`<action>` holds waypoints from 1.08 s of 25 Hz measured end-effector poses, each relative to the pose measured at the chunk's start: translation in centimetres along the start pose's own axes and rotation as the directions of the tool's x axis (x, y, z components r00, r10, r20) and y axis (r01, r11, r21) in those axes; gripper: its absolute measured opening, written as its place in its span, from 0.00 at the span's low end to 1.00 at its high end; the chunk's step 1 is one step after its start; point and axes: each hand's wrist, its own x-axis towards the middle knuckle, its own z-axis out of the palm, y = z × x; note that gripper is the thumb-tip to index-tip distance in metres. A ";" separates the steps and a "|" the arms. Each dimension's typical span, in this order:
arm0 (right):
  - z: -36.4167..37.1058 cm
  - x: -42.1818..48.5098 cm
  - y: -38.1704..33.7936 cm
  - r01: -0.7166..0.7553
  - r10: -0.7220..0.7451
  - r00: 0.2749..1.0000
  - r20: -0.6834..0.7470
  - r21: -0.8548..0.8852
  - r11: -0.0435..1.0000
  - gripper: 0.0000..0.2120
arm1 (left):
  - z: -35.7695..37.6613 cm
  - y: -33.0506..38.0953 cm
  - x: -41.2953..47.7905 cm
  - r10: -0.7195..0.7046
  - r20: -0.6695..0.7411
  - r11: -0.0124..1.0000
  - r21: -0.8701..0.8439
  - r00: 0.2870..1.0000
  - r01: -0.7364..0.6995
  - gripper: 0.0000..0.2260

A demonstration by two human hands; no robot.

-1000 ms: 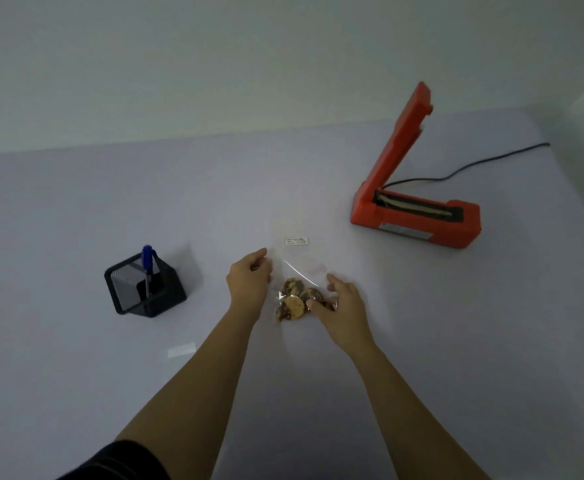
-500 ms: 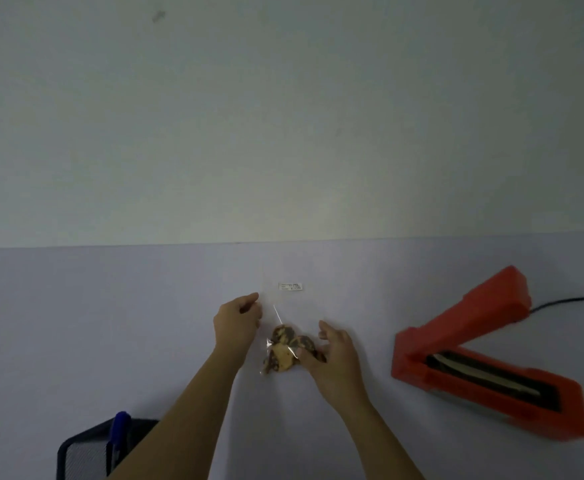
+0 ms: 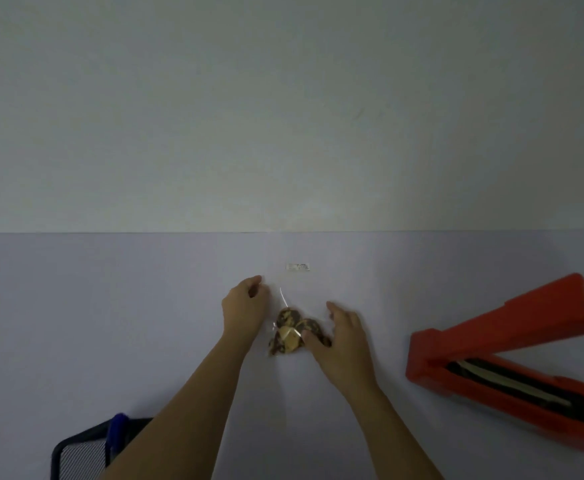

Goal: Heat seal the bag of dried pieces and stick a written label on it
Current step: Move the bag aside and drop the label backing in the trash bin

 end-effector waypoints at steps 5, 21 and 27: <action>-1.2 -2.9 -2.5 0.081 -0.087 0.995 -0.046 -0.120 0.989 0.29 | -4.8 2.5 -5.5 0.179 -0.026 0.976 0.129 0.984 -0.174 0.19; 6.9 -15.1 2.6 0.311 -0.221 0.950 0.220 -0.610 0.729 0.31 | -15.3 -5.1 -16.3 -0.106 -0.061 0.939 0.322 0.992 0.120 0.37; 7.3 -14.8 3.3 0.300 -0.209 0.954 0.216 -0.624 0.721 0.31 | -10.5 3.1 -6.9 0.099 0.045 0.947 0.303 0.994 -0.108 0.36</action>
